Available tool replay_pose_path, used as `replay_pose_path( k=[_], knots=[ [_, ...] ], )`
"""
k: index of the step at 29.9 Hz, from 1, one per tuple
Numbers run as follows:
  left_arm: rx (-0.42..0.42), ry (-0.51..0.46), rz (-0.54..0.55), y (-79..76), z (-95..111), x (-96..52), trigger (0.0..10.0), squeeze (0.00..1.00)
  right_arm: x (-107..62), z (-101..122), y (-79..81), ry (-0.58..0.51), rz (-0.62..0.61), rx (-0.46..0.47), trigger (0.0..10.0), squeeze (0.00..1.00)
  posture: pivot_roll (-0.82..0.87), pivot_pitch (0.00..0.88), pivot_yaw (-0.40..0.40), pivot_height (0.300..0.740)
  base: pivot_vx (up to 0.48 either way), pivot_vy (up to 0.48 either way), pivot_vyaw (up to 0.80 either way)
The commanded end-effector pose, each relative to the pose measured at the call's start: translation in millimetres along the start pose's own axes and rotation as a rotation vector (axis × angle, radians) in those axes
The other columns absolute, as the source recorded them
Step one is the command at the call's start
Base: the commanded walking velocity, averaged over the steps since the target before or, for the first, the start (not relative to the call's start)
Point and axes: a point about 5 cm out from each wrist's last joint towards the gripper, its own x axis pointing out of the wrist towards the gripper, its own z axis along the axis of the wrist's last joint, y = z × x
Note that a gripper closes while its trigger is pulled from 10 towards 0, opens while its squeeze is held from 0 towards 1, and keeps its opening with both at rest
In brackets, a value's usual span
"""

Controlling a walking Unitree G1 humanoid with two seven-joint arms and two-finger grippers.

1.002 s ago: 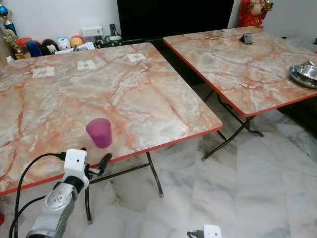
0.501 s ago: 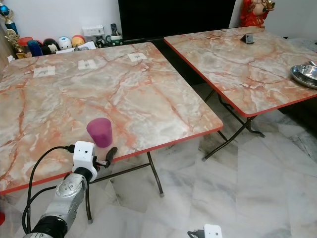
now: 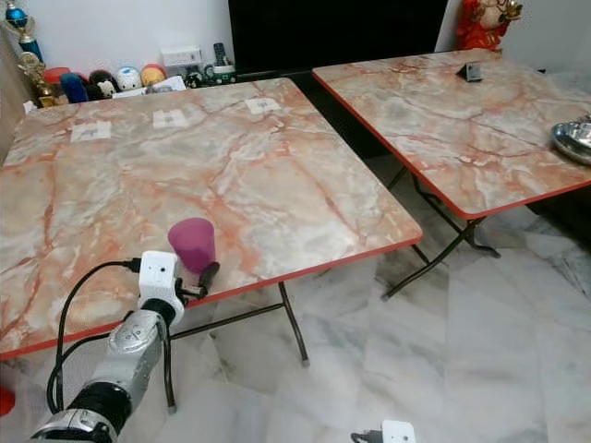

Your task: Setting the table

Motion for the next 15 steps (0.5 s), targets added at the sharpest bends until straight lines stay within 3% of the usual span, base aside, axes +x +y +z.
replay_pose_path(
  k=[1,15],
  knots=[
    [-0.018,-0.002,0.002,-2.5,2,2.8,10.0,0.0,-1.0,-3,-2.6,0.005,-0.011,0.01,10.0,0.0,-0.01,0.081,-0.018,0.74,0.0,0.0,0.0],
    [-0.056,0.007,-0.029,-17.5,4,9.9,10.0,0.0,-3.0,-8,-10.9,0.009,-0.034,0.011,10.0,0.0,-0.05,0.104,-0.024,0.74,0.0,0.0,0.0]
  ],
)
